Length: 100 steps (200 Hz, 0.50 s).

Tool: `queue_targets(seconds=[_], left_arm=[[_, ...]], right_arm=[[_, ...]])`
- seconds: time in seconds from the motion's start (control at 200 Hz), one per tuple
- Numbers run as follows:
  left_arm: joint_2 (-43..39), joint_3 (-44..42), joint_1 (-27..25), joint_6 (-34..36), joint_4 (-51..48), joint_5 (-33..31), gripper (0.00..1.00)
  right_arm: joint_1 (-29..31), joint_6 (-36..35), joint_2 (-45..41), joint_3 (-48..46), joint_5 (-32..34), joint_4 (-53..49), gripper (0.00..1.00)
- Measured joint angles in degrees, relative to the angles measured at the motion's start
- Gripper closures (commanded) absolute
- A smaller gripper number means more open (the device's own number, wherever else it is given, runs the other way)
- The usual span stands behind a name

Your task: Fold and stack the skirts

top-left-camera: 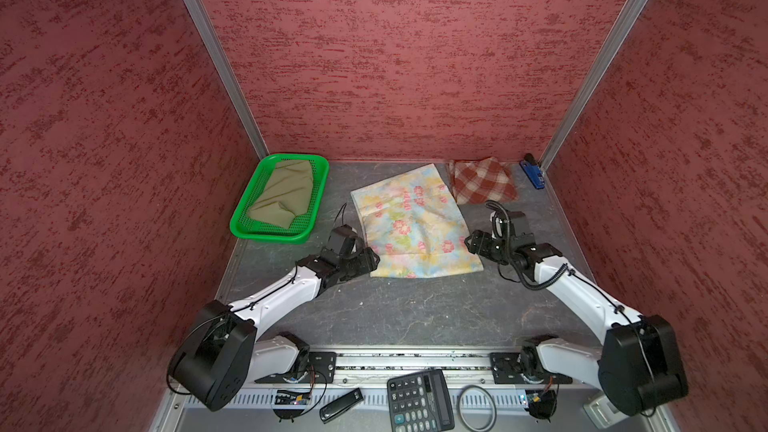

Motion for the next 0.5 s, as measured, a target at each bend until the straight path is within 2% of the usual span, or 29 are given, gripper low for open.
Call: queue_targets(seconds=[0.306, 0.501], left_arm=[[2.1, -4.6, -1.4, -6.3, 5.3, 3.4, 0.46], [5.5, -4.0, -1.6, -7.0, 3.3, 2.0, 0.65]], right_arm=[[2.9, 0.2, 2.7, -0.5, 0.1, 1.5, 0.22], [4.9, 0.2, 3.8, -0.5, 1.3, 2.1, 0.22]])
